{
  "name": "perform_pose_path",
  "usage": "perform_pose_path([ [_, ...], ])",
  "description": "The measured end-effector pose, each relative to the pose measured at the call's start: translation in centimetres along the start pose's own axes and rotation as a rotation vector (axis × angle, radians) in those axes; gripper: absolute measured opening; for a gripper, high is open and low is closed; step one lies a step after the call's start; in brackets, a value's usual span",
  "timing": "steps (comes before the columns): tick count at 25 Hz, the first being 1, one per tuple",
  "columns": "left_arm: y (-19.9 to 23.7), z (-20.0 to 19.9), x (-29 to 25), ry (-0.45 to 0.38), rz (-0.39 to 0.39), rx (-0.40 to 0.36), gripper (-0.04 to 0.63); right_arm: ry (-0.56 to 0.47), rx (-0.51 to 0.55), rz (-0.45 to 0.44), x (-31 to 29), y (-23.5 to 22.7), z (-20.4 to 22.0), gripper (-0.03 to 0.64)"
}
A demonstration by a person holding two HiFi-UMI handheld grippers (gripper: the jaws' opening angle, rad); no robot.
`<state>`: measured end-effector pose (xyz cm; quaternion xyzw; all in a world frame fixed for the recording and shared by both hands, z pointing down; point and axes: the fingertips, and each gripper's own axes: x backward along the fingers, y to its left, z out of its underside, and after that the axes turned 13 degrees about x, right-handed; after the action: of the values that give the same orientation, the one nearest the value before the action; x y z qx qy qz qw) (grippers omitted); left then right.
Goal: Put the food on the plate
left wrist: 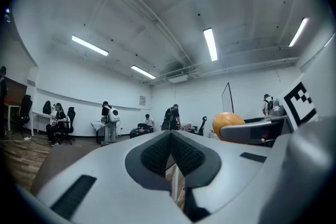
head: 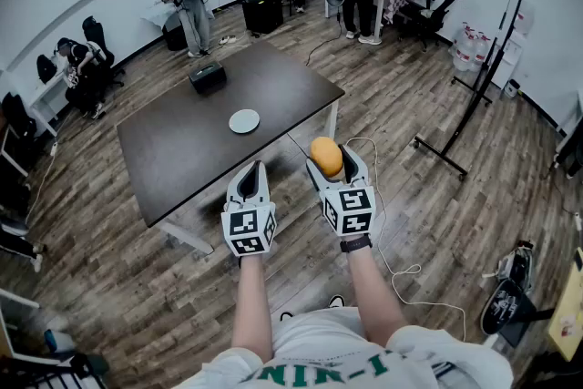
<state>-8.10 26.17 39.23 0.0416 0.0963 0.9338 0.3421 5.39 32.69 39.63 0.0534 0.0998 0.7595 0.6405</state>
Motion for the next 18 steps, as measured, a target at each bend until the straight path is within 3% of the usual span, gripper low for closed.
perform_pose_path([
  [8,-2.9,1.3,-3.1,-0.006,-0.019,0.016,0.01,-0.006,0.007,0.006,0.3,-5.0,1.5,0.334],
  [12,-4.4,2.9,-3.9,0.018,-0.03,0.012,0.011,0.029,-0.023,0.059,0.6,-8.0,3.3,0.335],
  [18,-2.0,5.2,-6.4,0.048,-0.072,0.027,0.011,0.049,-0.053,0.027,-2.9,-8.6,6.0,0.336],
])
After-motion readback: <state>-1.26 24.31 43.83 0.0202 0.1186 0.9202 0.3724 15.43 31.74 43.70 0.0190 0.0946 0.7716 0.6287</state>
